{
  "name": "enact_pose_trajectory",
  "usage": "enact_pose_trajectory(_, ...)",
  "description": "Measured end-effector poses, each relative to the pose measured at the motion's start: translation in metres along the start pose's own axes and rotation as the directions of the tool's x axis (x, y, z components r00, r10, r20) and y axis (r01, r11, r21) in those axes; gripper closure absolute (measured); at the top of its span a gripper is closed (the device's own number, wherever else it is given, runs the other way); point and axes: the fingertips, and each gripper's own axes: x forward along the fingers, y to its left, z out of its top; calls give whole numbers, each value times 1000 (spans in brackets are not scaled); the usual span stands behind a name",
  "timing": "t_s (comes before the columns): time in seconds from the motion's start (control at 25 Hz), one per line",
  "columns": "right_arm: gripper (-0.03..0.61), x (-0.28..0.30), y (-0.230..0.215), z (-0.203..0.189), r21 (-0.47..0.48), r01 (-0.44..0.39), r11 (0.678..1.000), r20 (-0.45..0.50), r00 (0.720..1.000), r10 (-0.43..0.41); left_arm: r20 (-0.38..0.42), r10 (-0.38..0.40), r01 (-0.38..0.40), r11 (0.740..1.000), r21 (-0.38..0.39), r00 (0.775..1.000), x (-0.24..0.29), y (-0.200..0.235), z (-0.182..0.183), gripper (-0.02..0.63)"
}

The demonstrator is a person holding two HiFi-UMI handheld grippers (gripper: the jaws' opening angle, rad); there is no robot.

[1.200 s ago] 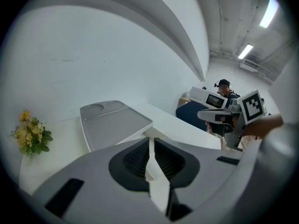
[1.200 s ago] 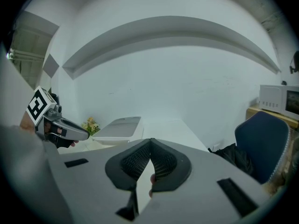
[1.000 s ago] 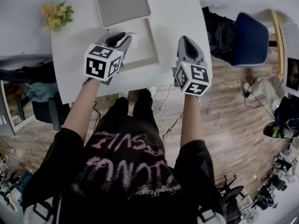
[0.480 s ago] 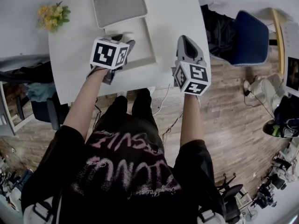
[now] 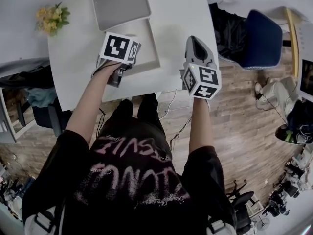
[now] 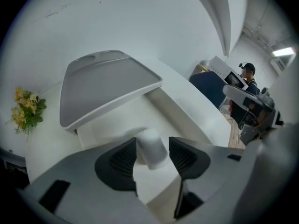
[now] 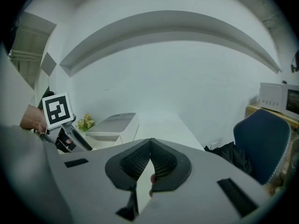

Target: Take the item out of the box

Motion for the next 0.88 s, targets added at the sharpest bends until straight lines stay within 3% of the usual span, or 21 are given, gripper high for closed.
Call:
enact_pose_trajectory(0.28,569,8,-5,-1,3,-2,1000,-10,1000,2,-72,25,-25,1000,7,997,6,3,1,410)
enact_pose_trajectory(0.48,569,13,-8,0,0,-4,1000,-15,1000,4,-103,7,-11,999,-40,995,13,2,2,411)
enact_pose_trajectory(0.88,569,13,-9,1,4,-1,1000,-14,1000,1,-94,10,-12,1000,-17,996,13,2,3,434)
